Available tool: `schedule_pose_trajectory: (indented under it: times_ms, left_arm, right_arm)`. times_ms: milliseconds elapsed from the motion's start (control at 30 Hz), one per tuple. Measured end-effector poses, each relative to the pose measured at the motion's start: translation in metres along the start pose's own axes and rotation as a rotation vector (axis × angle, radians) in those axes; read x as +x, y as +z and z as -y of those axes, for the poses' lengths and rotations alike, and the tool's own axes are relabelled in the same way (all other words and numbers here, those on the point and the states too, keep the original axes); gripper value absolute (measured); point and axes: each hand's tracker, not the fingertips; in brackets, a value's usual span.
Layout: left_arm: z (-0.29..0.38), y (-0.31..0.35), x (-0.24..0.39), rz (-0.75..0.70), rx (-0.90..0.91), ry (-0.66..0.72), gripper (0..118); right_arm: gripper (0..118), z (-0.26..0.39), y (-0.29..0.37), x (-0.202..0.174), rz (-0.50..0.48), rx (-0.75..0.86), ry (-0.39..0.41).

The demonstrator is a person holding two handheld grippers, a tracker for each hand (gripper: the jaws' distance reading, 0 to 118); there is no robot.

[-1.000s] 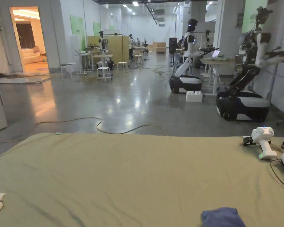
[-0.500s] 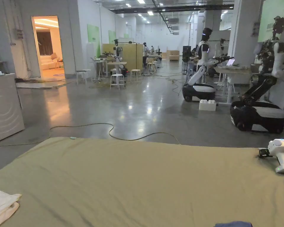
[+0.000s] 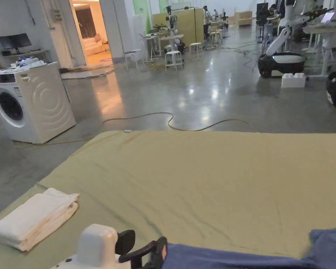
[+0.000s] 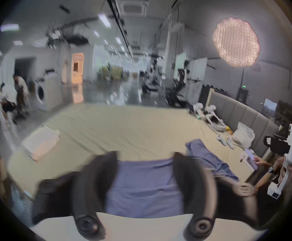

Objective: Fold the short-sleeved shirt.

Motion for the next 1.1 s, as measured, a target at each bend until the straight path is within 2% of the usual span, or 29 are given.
schedule_pose_trajectory:
  times_ms: [33, 100, 167, 300, 500, 533, 567, 600, 733, 833, 867, 967, 1100]
  left_arm:
    - [0.004, -0.026, -0.012, 0.01, -0.031, 0.043, 87]
    - [0.013, -0.088, -0.043, 0.003, -0.137, 0.134, 87]
    - [0.023, -0.143, -0.067, -0.068, -0.206, 0.168, 87]
    - [0.045, -0.231, -0.096, -0.23, -0.357, 0.102, 86]
    - [0.063, -0.291, -0.105, -0.201, -0.487, 0.17, 75]
    - [0.063, -0.293, -0.1, -0.206, -0.503, 0.141, 63]
    - [0.065, -0.299, -0.094, -0.211, -0.525, 0.09, 33]
    - [0.067, -0.305, -0.086, -0.217, -0.551, 0.046, 12]
    - [0.077, -0.319, -0.07, -0.263, -0.581, -0.091, 8]
    - [0.074, -0.323, -0.08, -0.254, -0.605, -0.003, 8]
    - [0.073, -0.323, -0.083, -0.249, -0.618, 0.024, 8]
    - [0.066, -0.325, -0.086, -0.23, -0.645, 0.027, 8]
    - [0.062, -0.322, -0.078, -0.232, -0.651, 0.039, 8]
  right_arm:
    - [0, 0.003, -0.004, 0.003, -0.005, -0.02, -0.013]
    - [0, 0.01, -0.011, 0.011, -0.024, -0.067, -0.042]
    - [0, 0.017, -0.016, 0.017, -0.025, -0.106, -0.039]
    - [0, 0.032, -0.023, 0.03, 0.016, -0.191, -0.032]
    - [0, 0.048, -0.034, 0.049, 0.061, -0.278, -0.078]
    - [0, 0.049, -0.036, 0.05, 0.065, -0.282, -0.081]
    - [0, 0.05, -0.038, 0.051, 0.07, -0.286, -0.082]
    - [0, 0.051, -0.04, 0.052, 0.076, -0.293, -0.081]
    - [0, 0.051, -0.058, 0.058, 0.074, -0.314, -0.082]
    - [0, 0.039, -0.094, 0.073, 0.06, -0.314, -0.086]
    - [4, 0.032, -0.115, 0.082, 0.058, -0.319, -0.09]
    - [62, 0.015, -0.19, 0.111, 0.051, -0.378, -0.112]
    - [64, 0.019, -0.296, 0.145, 0.017, -0.484, -0.144]
